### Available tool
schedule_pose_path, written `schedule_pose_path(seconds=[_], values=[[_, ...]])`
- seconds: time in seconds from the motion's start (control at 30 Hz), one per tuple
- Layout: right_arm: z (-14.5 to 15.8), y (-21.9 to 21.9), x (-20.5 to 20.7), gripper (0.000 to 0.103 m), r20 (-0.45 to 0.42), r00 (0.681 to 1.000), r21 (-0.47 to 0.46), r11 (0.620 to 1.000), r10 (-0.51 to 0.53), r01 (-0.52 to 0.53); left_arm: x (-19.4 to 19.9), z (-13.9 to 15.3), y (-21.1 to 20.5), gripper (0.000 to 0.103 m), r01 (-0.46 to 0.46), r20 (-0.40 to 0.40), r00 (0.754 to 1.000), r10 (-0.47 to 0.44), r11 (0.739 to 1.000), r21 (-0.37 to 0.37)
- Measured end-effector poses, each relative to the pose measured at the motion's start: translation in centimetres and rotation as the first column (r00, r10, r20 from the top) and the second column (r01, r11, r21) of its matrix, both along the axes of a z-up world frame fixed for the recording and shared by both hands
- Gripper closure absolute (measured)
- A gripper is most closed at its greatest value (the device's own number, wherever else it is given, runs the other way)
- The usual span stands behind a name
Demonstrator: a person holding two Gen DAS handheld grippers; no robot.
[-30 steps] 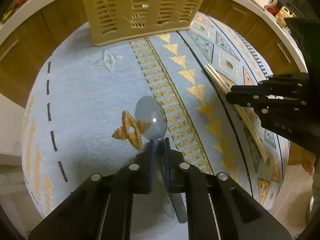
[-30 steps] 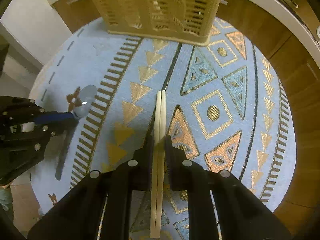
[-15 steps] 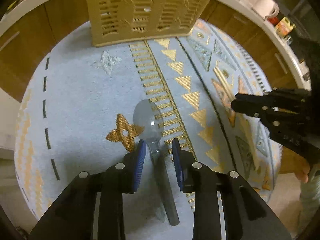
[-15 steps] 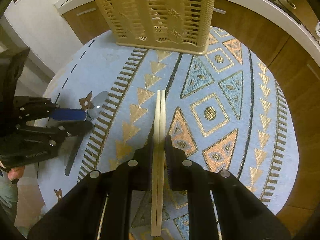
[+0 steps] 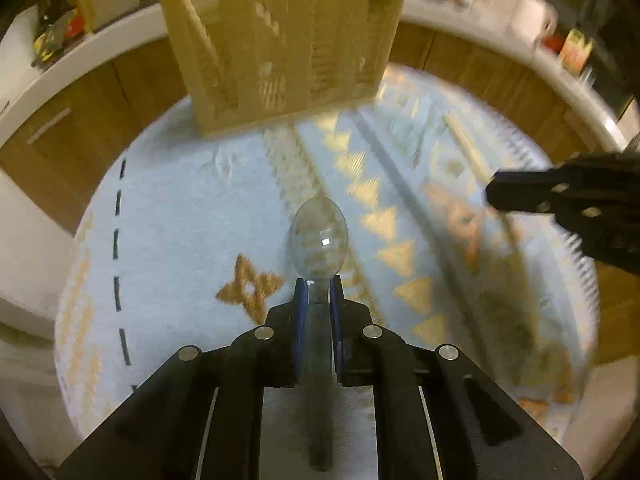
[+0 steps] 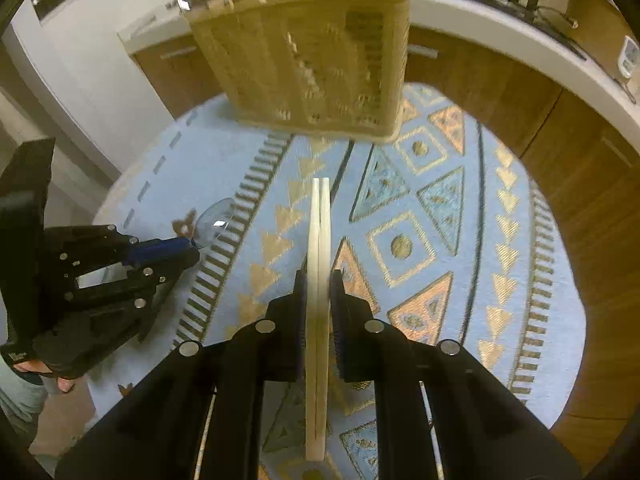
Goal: Organize utensils
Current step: 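Lift the spoon and chopsticks with both tools and hold them over the holder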
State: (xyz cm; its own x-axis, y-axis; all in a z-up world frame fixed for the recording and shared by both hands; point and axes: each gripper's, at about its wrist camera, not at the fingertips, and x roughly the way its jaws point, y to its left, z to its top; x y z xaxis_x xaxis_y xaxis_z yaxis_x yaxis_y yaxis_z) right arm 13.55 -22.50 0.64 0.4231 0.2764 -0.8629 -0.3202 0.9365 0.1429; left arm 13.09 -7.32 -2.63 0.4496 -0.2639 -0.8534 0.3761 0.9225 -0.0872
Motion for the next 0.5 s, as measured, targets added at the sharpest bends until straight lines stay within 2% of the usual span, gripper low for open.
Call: schedule_pose_path(seconds=[0.1,0.13,0.2,0.33,0.37,0.5], values=[[2.2,-0.4,-0.8,0.093,0.076,0.997,0.057,0.998,-0.008,0.004,-1.0,3.1,0.7,0.094,-0.005,0.114,0.993,0.015,0.997,-0.081],[2.8,-0.4,-1.0,0.093,0.100,0.995,0.070,0.998,-0.009,0.002,-1.5,4.7,1.0,0.094,-0.004,0.178,0.984,0.023,0.994,-0.107],[4.4,-0.7,-1.3,0.093,0.168,0.986,0.102,0.995,-0.016,-0.002,-1.8,6.5,1.5,0.094,-0.010,0.244,0.969,0.043,0.990,-0.138],[7.4,-0.8,-1.9,0.095,0.299,0.953,0.167,0.986,-0.047,-0.004,-2.0,10.5,2.2,0.094,-0.015,0.385,0.917,0.106,0.973,-0.231],[8.4,-0.8,-1.9,0.100,0.347,0.936,0.180,0.984,-0.058,-0.006,-2.0,11.4,2.6,0.094,-0.021,0.410,0.904,0.124,0.968,-0.248],[11.4,-0.5,-1.1,0.100,0.445,0.891,0.228,0.973,-0.090,-0.016,-1.2,15.4,3.4,0.094,-0.010,0.503,0.846,0.175,0.949,-0.314]])
